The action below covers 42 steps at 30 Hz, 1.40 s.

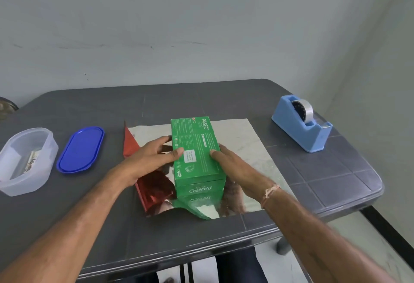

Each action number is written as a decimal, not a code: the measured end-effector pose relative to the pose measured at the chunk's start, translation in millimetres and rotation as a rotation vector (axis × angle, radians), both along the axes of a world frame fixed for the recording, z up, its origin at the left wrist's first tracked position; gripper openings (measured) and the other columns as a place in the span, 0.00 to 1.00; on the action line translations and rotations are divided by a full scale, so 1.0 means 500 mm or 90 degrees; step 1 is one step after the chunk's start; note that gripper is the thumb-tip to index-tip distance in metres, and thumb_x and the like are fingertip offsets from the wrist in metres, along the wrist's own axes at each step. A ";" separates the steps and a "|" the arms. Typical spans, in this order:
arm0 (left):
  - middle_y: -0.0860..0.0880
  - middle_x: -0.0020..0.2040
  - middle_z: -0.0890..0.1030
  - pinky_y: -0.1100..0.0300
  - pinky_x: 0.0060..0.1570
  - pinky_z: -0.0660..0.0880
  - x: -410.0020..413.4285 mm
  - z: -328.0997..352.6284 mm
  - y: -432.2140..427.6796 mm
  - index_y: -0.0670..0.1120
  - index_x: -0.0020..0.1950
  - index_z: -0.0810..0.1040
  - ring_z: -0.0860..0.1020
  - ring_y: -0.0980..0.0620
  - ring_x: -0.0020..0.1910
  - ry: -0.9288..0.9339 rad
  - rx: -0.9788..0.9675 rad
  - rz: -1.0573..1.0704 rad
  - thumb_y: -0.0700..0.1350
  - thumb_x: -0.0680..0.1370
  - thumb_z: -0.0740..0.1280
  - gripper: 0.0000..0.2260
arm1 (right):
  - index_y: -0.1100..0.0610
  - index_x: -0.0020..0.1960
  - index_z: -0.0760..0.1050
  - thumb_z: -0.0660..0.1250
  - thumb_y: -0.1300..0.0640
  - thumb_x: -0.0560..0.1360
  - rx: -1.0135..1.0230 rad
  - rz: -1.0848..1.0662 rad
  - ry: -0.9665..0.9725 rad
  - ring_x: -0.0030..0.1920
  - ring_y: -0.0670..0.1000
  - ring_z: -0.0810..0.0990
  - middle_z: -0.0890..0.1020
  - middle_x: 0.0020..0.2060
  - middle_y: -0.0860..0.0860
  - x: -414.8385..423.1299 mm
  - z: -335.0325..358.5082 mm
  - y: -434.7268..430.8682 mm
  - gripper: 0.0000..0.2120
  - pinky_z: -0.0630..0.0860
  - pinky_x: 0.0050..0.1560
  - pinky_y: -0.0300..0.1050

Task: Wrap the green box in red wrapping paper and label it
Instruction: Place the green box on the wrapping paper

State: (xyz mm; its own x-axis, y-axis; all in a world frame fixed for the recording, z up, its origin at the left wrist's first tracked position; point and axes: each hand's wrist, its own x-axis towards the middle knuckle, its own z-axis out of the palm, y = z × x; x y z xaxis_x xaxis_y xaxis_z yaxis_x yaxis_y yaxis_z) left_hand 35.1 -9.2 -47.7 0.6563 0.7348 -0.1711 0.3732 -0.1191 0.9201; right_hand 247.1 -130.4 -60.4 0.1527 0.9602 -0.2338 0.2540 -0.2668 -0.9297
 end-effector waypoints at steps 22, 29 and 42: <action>0.63 0.81 0.42 0.47 0.78 0.48 -0.051 -0.027 -0.015 0.75 0.78 0.43 0.45 0.60 0.78 -0.002 -0.080 -0.142 0.74 0.52 0.79 0.64 | 0.41 0.81 0.59 0.59 0.47 0.85 -0.027 0.064 0.069 0.77 0.48 0.67 0.71 0.75 0.40 0.044 0.008 -0.024 0.25 0.49 0.81 0.63; 0.61 0.83 0.48 0.49 0.79 0.49 -0.050 -0.031 -0.011 0.79 0.75 0.45 0.49 0.59 0.80 -0.014 -0.089 -0.141 0.67 0.59 0.82 0.57 | 0.43 0.81 0.60 0.60 0.47 0.85 -0.025 0.027 0.059 0.72 0.47 0.72 0.75 0.72 0.41 0.035 0.010 -0.029 0.25 0.54 0.81 0.58; 0.59 0.84 0.45 0.41 0.78 0.49 -0.031 -0.022 -0.025 0.73 0.78 0.53 0.46 0.51 0.82 -0.003 -0.034 -0.077 0.60 0.71 0.76 0.44 | 0.50 0.80 0.64 0.64 0.42 0.82 -0.036 -0.001 -0.031 0.72 0.52 0.71 0.72 0.75 0.52 0.045 0.030 -0.041 0.29 0.61 0.75 0.54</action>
